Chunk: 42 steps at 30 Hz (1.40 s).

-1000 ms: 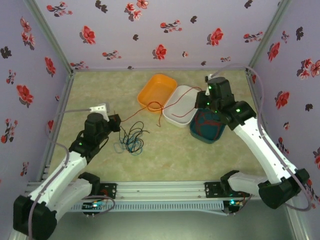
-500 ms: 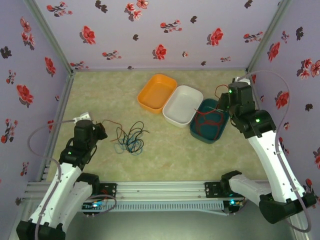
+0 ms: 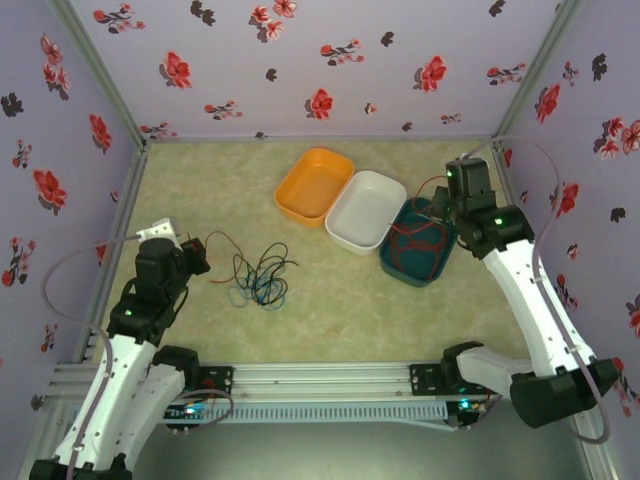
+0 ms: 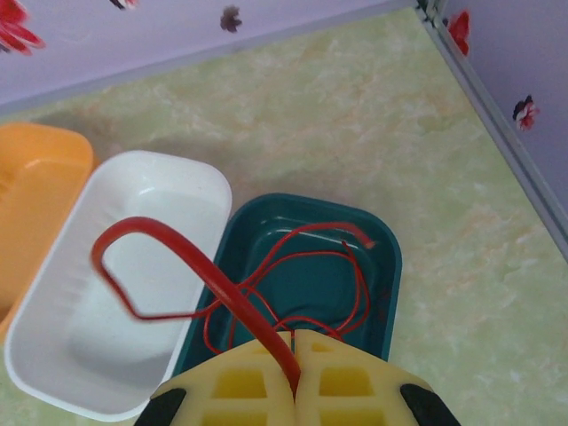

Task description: Untangle the cables

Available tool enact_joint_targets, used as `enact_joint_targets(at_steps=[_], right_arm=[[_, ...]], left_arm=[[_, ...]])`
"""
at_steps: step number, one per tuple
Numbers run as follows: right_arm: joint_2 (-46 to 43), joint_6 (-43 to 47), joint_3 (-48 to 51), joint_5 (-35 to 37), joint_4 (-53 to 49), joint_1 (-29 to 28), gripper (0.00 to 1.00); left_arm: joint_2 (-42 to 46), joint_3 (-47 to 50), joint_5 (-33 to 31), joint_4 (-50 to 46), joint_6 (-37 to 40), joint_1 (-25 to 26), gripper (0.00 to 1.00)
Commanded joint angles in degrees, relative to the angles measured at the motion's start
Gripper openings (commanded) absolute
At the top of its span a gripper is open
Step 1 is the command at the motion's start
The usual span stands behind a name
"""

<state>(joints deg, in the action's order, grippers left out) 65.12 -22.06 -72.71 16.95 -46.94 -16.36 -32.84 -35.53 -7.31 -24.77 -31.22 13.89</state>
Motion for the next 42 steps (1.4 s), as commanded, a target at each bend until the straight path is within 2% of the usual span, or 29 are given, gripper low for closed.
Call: enact_joint_targets(at_steps=[1, 8, 19, 25, 35, 42], right_arm=[[1.33, 0.64, 1.65, -0.89, 3.09, 1.15, 0.0], [4.75, -0.87, 5.56, -4.29, 4.25, 4.46, 0.0], [14.27, -0.88, 5.39, -9.56, -0.41, 7.48, 0.01], [21.89, 0.42, 4.7, -11.86, -1.22, 7.78, 0.0], [32.1, 1.14, 4.9, -8.4, -0.95, 7.75, 0.0], [33.37, 1.09, 4.68, -7.7, -0.48, 7.75, 0.0]], left_arm=[[1.18, -2.01, -0.37, 2.18, 2.22, -0.46, 0.0], [1.72, -3.51, -1.13, 4.14, 3.95, -0.42, 0.0], [1.86, -5.21, -1.13, 7.5, 2.9, -0.38, 0.0], [1.57, -7.31, 2.35, 10.31, 0.62, -0.4, 0.0], [-0.03, -10.67, 5.69, 13.11, 0.0, -0.45, 0.0], [-0.04, -11.38, 6.53, 16.54, 0.85, -0.42, 0.0]])
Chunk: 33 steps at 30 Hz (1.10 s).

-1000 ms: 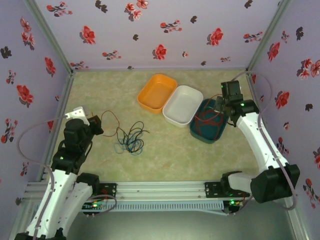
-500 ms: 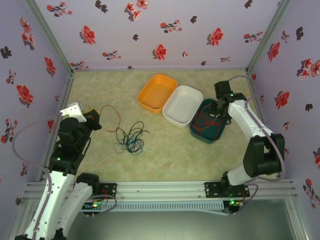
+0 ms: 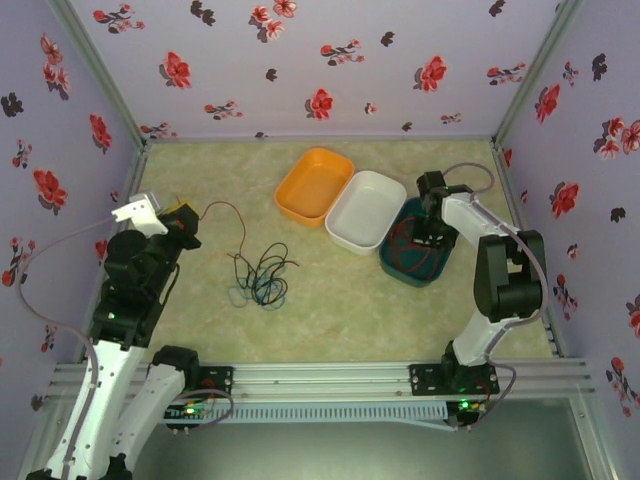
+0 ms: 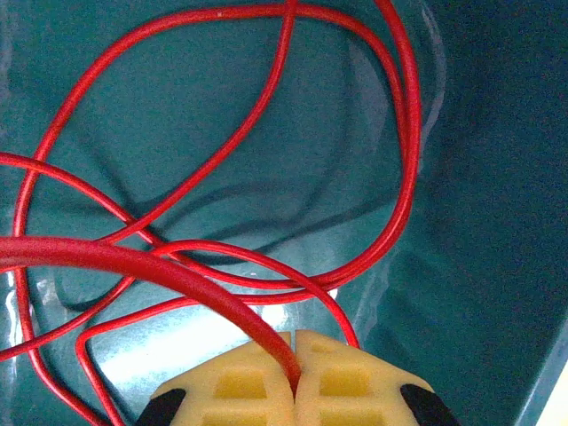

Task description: Untangle the cables

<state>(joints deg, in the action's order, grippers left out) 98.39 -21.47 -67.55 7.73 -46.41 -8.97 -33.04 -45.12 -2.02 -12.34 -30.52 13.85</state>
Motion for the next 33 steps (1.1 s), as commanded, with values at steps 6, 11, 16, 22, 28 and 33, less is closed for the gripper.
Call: enact_joint_targets(at_steps=[6, 11, 16, 22, 28, 33], right_arm=[[-1.61, 0.51, -1.35, 1.48, -1.62, 0.36, 0.05], [-3.93, 0.51, -1.27, 1.18, -1.94, 0.36, 0.15], [-6.36, 0.3, -1.16, 0.35, -2.08, 0.29, 0.22], [-9.46, 0.56, -2.32, 0.6, -3.73, 0.19, 0.31], [-15.39, 1.24, -2.21, -0.5, -2.88, -0.67, 0.4], [-22.0, 4.01, 0.76, -6.79, 3.84, -2.69, 0.46]], left_arm=[[0.72, -3.26, 1.53, 4.55, 2.01, -0.4, 0.0], [1.03, -4.51, 1.89, 5.67, 2.86, -0.38, 0.0], [0.84, -5.4, 2.72, 5.83, 2.76, -0.34, 0.0], [0.68, -5.41, 4.0, 6.65, 2.0, -0.43, 0.0], [-0.75, -5.34, 7.08, 8.83, 0.59, -0.4, 0.0], [-2.68, -5.24, 11.17, 9.7, -0.4, -0.32, 0.0]])
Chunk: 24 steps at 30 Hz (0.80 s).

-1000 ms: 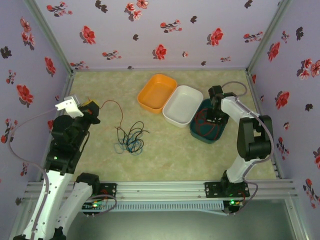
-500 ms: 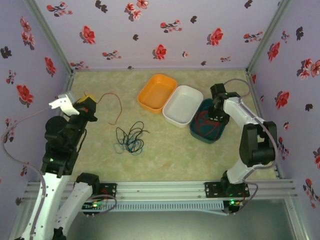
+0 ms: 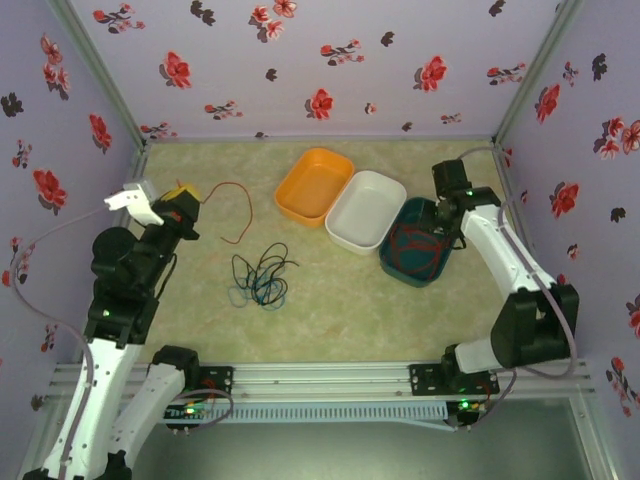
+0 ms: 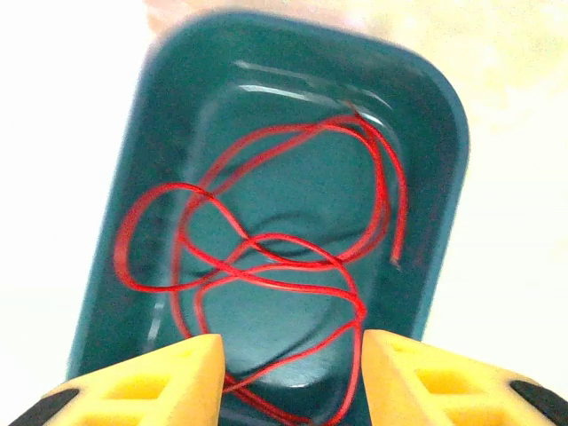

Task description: Untangle the cables

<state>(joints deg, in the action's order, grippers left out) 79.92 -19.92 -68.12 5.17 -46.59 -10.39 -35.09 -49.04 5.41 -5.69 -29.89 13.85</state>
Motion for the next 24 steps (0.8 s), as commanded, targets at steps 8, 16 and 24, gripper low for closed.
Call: enact_joint_targets(at_steps=[8, 16, 24], right_arm=[[-9.69, 6.28, 6.0, -15.91, 18.2, -8.87, 0.47], [-5.26, -4.67, 12.69, -30.9, 48.42, -18.27, 0.5], [7.26, -14.04, 7.75, -35.75, 61.67, -25.15, 0.49]], left_arm=[[-4.48, -1.41, 11.11, 4.35, -3.27, -0.31, 0.0], [-7.4, -0.65, 16.65, 9.53, -7.53, -0.32, 0.0], [-8.92, 1.37, 19.67, 16.12, -12.29, -0.38, 0.0]])
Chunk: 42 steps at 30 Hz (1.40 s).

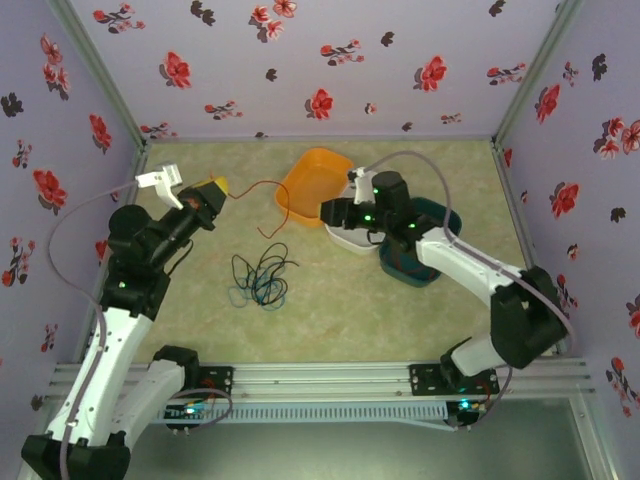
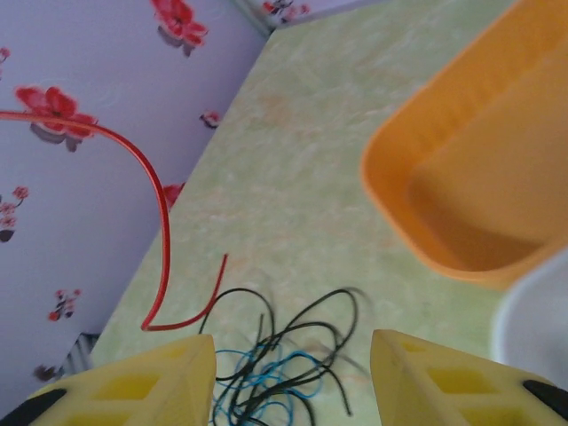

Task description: Untangle the cables

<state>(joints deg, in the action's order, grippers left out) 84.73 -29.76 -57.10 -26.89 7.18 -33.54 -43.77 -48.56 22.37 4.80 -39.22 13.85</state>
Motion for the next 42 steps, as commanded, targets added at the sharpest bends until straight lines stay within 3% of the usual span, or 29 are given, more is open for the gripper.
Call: enact_joint_targets(at_steps=[1, 16, 22, 26, 29, 32, 34, 38, 42], right_arm=[[3.4, -4.14, -4.13, -3.78, 7.81, -2.58, 0.49], [10.53, -5.77, -8.55, -3.25, 9.64, -5.48, 0.43], [9.69, -6.64, -7.96, -2.05, 10.15, -5.48, 0.26], [7.1, -6.28, -6.9, 1.02, 8.19, -5.32, 0.01], [4.53, -6.02, -6.36, 3.58, 4.79, -4.92, 0.0], [1.26, -5.92, -5.53, 5.99, 0.39, -4.11, 0.0], [-1.18, -5.61, -5.04, 7.89, -3.45, -3.41, 0.0], [-6.14, -4.78, -4.36, 11.45, -10.51, -1.93, 0.0], [-12.13, -2.97, -4.21, 16.44, -18.38, -0.37, 0.0]], left_arm=[[-0.33, 1.11, 2.91, 6.27, -3.49, -0.36, 0.0], [-1.71, 3.73, 5.33, 12.99, -8.39, -0.31, 0.0], [-1.85, 4.64, 5.57, 12.88, -8.51, -0.31, 0.0], [-1.67, 5.31, 5.39, 10.58, -6.75, -0.32, 0.0], [-1.85, 5.74, 5.15, 7.67, -5.12, -0.36, 0.24], [-1.89, 6.34, 3.98, 4.77, -3.66, -0.36, 0.6], [-1.68, 6.78, 2.58, 2.96, -2.75, -0.35, 0.78], [-0.46, 7.69, -0.51, 0.2, -0.44, -0.32, 0.99], [1.53, 8.69, -5.24, -2.98, 2.0, -0.38, 1.0]])
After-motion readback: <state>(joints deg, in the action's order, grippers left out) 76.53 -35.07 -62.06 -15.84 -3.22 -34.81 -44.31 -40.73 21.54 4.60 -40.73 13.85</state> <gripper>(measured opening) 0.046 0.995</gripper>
